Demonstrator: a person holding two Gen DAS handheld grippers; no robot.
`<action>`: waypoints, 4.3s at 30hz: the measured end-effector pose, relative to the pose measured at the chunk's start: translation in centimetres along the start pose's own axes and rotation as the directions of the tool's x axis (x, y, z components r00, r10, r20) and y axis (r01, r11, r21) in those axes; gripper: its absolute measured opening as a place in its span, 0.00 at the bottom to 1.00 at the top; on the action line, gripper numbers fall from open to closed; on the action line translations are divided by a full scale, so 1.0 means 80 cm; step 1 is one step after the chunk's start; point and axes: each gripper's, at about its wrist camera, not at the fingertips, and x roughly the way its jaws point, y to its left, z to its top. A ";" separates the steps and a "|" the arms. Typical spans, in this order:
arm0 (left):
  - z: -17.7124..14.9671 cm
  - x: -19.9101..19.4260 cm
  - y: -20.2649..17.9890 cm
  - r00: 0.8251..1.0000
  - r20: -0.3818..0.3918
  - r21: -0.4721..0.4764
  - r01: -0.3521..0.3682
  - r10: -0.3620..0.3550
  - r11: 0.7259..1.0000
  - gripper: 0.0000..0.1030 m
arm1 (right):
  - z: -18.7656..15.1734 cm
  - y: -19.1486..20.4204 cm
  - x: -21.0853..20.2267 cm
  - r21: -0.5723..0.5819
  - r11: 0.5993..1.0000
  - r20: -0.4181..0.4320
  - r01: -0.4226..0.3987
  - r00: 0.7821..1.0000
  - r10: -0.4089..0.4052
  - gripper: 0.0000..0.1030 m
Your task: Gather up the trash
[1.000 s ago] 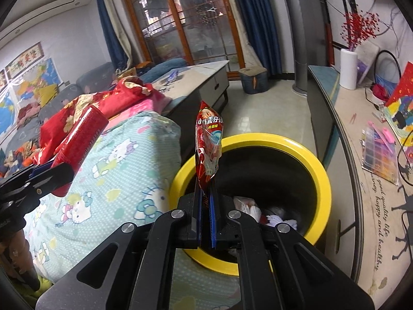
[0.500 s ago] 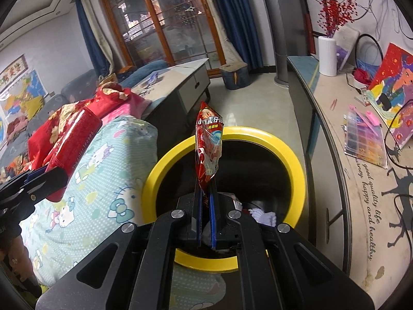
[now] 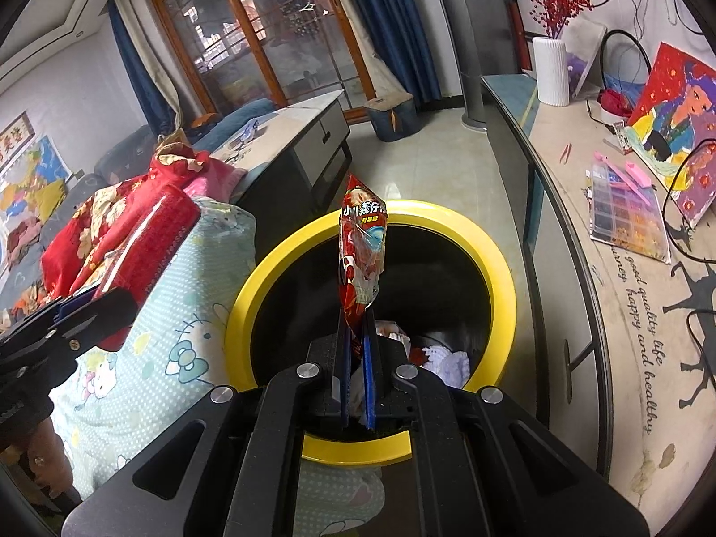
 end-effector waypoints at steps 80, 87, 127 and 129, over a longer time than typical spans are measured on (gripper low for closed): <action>-0.125 -0.246 0.128 0.849 0.274 -0.273 -0.382 0.452 0.883 0.90 | -0.060 0.235 -0.122 -0.274 0.962 0.449 0.001 0.884 0.127 0.94; -0.129 -0.249 0.128 0.841 0.280 -0.271 -0.393 0.463 0.879 0.90 | -0.077 0.248 -0.116 -0.312 0.949 0.461 0.035 0.880 0.119 0.94; -0.136 -0.242 0.130 0.854 0.252 -0.289 -0.383 0.456 0.877 0.90 | -0.080 0.240 -0.113 -0.289 0.956 0.460 0.055 0.884 0.088 0.94; -0.136 -0.242 0.130 0.855 0.251 -0.288 -0.381 0.453 0.878 0.90 | -0.079 0.241 -0.112 -0.290 0.955 0.460 0.055 0.884 0.089 0.94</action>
